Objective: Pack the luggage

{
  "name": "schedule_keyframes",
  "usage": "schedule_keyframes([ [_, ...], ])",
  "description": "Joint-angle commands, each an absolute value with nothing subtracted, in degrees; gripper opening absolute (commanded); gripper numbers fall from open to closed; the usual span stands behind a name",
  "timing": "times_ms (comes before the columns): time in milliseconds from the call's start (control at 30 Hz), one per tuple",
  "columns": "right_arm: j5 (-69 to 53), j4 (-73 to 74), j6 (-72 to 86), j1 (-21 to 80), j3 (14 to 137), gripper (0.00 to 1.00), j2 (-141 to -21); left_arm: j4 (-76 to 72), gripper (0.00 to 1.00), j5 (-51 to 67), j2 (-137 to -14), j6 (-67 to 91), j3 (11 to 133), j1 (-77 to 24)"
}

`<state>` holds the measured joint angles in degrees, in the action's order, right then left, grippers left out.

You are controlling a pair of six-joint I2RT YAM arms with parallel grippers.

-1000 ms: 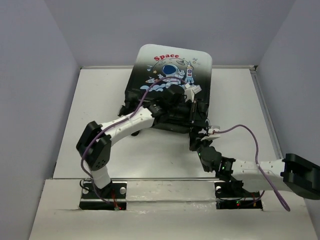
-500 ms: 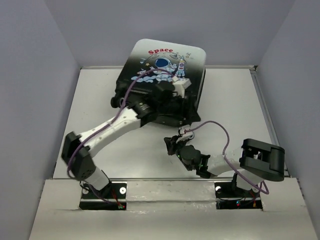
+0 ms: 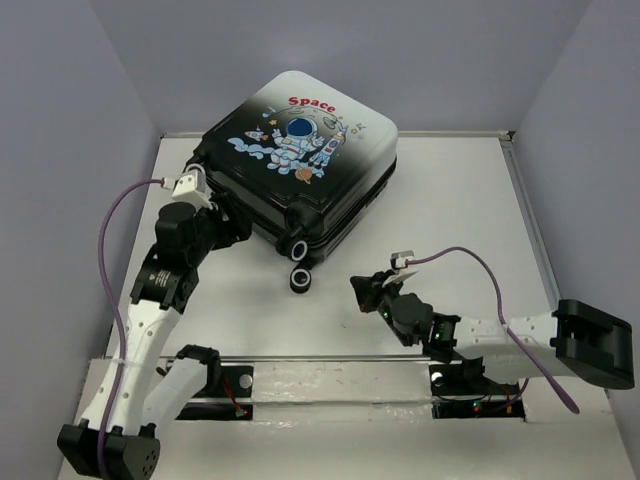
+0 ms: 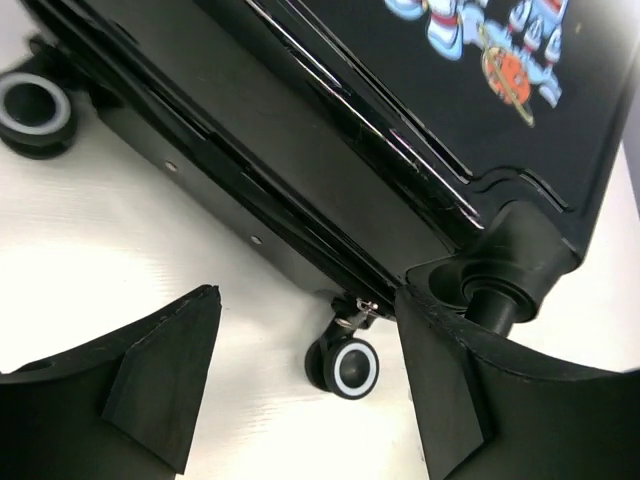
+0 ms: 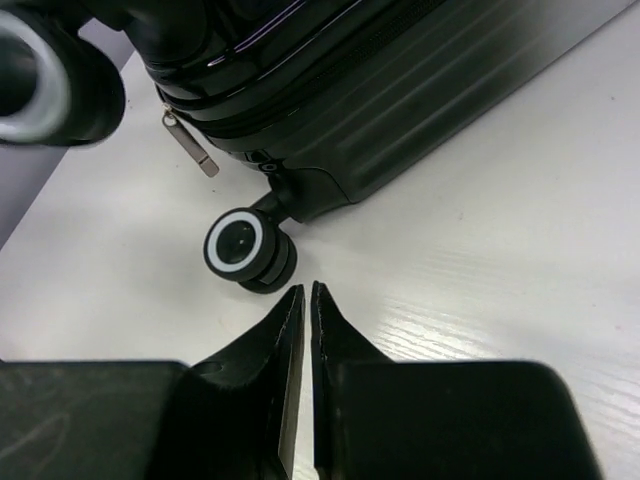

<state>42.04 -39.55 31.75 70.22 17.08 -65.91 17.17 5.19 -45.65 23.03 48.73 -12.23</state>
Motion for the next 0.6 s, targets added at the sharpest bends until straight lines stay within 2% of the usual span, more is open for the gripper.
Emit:
schedule_keyframes([
  [0,42.8,-35.6,30.0,70.5,19.6,0.22,-64.8,12.3,0.83,14.0,-53.0,20.0,49.8,-12.0],
  [67,41.6,-35.0,29.1,70.5,20.5,0.33,-65.0,8.1,0.85,25.3,-55.4,19.8,50.3,-12.0],
  [100,41.2,-34.5,29.1,70.5,20.7,0.43,-65.6,6.3,0.86,28.4,-56.2,20.4,50.1,-12.0],
  [200,40.6,-34.2,29.5,70.5,20.9,0.56,-67.1,0.5,0.89,36.3,-56.8,23.6,48.0,-12.8],
  [300,39.8,-34.4,29.5,70.5,21.6,0.59,-68.8,-3.9,0.89,39.6,-58.7,26.0,47.5,-15.2],
  [567,40.6,-32.2,29.8,70.5,20.7,0.59,-65.0,-8.3,0.81,31.3,-71.9,30.1,47.2,-36.6],
])
